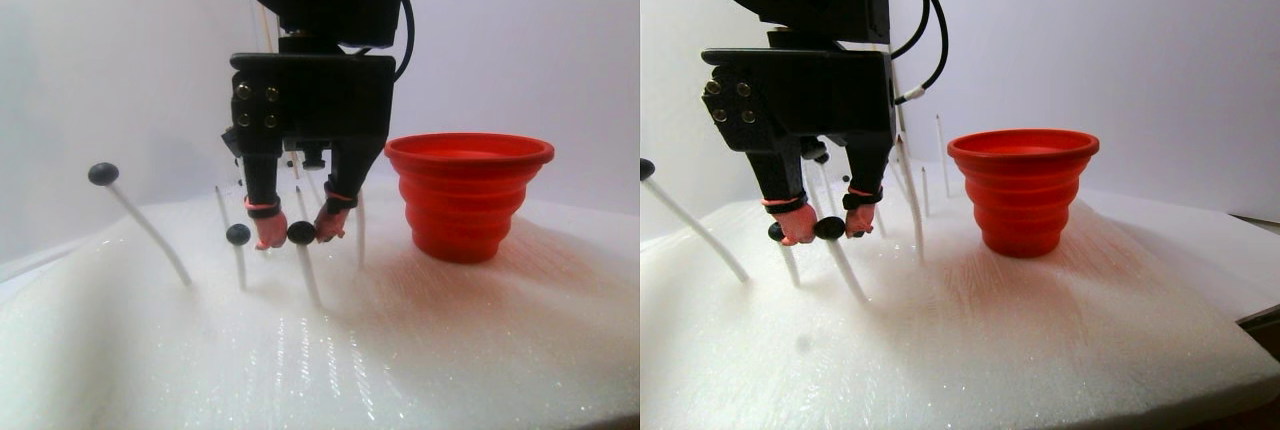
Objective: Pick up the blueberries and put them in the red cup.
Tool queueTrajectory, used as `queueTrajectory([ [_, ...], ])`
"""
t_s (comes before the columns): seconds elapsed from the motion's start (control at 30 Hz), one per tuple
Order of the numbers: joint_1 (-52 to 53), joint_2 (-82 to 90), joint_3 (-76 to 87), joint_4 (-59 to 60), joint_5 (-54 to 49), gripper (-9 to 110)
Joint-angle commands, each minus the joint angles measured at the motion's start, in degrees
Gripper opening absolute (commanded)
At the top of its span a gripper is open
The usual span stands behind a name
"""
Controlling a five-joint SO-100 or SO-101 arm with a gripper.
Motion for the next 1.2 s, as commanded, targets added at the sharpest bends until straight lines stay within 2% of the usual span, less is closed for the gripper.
queueTrajectory([
  [0.0, -0.1, 0.5, -1.2, -0.5, -0.5, 15],
  [0.4, 0.0, 3.1, -0.4, -0.2, -1.2, 13],
  [1.17, 0.8, 19.2, 0.6, 9.4, -1.3, 13],
])
